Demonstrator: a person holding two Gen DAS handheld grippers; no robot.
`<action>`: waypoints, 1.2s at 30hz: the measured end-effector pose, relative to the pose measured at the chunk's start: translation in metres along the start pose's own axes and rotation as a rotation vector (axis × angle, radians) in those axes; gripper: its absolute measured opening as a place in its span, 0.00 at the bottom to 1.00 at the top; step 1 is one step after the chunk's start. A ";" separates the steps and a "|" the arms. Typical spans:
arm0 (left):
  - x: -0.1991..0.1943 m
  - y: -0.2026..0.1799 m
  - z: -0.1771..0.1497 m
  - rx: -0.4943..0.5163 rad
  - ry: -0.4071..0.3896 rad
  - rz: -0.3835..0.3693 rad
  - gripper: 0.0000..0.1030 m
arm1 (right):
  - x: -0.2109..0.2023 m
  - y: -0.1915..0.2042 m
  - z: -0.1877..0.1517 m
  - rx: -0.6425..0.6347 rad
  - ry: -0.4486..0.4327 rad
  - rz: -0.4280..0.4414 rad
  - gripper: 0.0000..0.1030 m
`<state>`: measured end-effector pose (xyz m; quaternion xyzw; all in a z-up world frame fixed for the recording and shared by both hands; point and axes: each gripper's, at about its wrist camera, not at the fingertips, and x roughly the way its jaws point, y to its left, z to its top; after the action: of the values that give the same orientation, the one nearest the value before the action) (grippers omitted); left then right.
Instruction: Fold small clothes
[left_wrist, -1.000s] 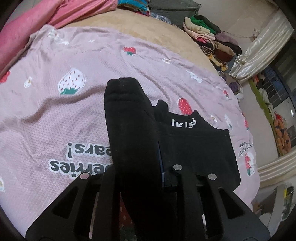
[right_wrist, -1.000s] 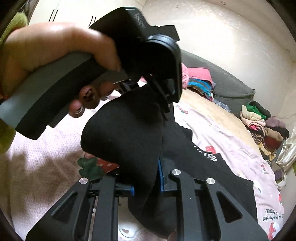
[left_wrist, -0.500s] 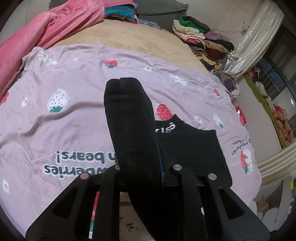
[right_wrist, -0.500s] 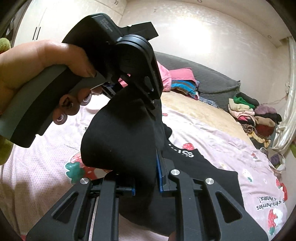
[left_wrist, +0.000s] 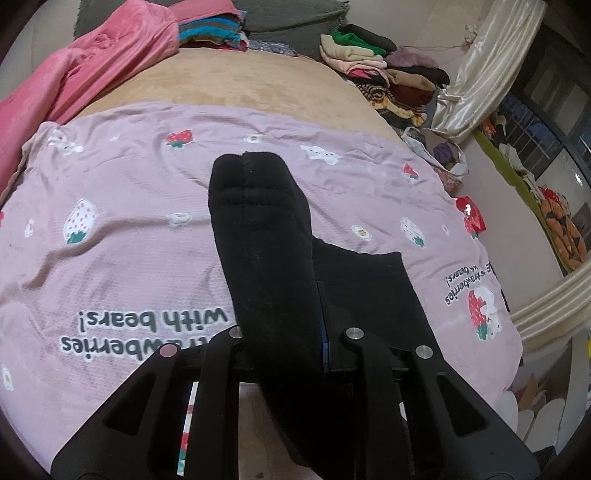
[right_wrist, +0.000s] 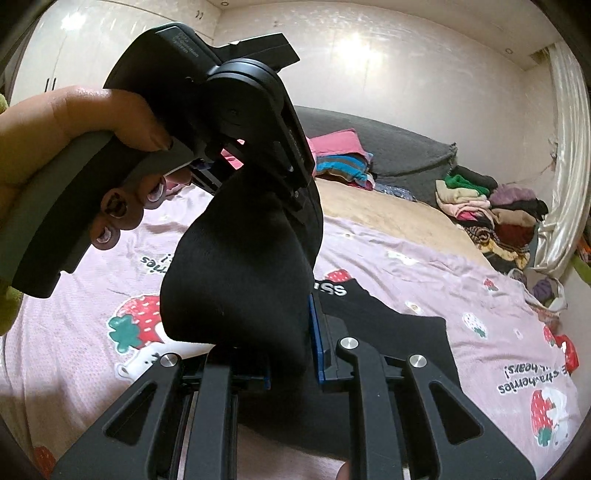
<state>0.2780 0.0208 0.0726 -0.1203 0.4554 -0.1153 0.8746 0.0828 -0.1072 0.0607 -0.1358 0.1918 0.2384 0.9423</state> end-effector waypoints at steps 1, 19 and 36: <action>0.001 -0.003 0.000 0.003 0.001 0.000 0.10 | -0.001 -0.003 -0.001 0.005 0.001 -0.002 0.14; 0.043 -0.054 -0.002 0.061 0.047 -0.015 0.12 | -0.002 -0.062 -0.028 0.092 0.044 -0.027 0.14; 0.085 -0.085 -0.007 0.097 0.120 -0.009 0.21 | 0.008 -0.098 -0.059 0.212 0.128 -0.005 0.14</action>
<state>0.3114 -0.0866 0.0300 -0.0727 0.5005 -0.1482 0.8499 0.1216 -0.2078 0.0210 -0.0510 0.2755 0.2052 0.9378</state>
